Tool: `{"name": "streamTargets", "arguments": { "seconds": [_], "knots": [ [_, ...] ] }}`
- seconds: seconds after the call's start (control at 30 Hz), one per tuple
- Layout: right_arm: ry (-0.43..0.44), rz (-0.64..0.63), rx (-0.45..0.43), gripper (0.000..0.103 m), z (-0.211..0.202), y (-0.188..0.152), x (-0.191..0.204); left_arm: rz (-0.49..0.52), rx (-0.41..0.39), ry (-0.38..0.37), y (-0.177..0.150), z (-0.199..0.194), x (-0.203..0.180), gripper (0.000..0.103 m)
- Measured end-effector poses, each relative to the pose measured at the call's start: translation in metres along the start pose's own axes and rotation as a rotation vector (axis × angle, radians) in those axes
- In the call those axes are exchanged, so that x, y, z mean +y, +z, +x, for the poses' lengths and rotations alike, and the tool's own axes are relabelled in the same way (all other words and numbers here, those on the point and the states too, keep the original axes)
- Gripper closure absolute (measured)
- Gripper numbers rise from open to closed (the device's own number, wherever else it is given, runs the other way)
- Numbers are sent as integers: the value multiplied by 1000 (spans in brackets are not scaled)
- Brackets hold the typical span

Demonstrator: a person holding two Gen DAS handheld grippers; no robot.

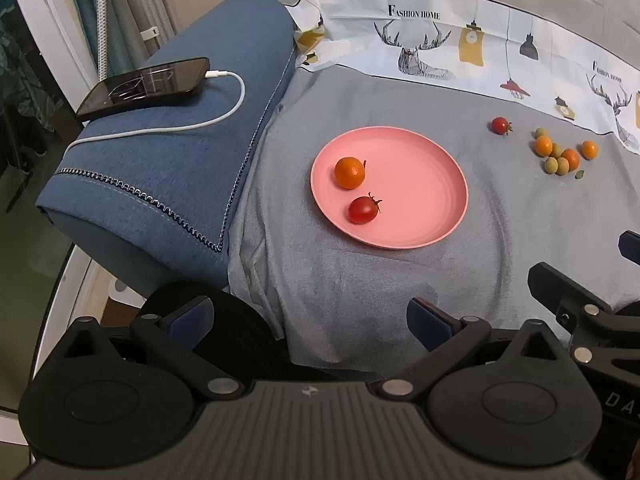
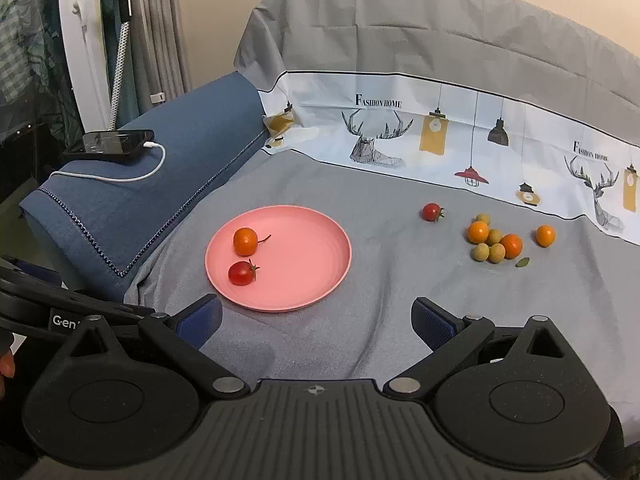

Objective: Organize fruits
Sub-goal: 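Grasp a tangerine with the left tool while the right tool grasps another tangerine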

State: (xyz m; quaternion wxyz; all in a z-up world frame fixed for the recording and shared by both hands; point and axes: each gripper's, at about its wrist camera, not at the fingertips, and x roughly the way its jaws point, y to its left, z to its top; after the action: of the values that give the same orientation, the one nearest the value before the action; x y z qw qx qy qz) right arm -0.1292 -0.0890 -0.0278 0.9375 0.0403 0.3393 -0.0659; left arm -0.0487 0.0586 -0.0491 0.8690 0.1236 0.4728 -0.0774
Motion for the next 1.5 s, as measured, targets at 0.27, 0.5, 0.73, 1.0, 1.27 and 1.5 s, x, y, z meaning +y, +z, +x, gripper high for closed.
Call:
{"name": "streamTargets", "arguments": {
  "seconds": [0.27,0.5,0.73,1.0,1.27,1.5],
  "knots": [
    [6,82,20,3,17,-6,-24,50,48,12,14,15,-20,0],
    [-81,177,14,1,36,-10,-71,73,108,-13,43,40,-51,0],
    [-245,324,13,1,68,-17,-153,100,105,-78,97,72,-114,0],
    [-395,406,-21,1,127,-11,-235,162,60,-161,162,123,-205,0],
    [-407,439,-43,1,212,6,-291,259,124,-319,217,201,-288,0],
    [-398,271,-22,20,253,8,-290,325,149,-359,230,240,-330,0]
  ]
}}
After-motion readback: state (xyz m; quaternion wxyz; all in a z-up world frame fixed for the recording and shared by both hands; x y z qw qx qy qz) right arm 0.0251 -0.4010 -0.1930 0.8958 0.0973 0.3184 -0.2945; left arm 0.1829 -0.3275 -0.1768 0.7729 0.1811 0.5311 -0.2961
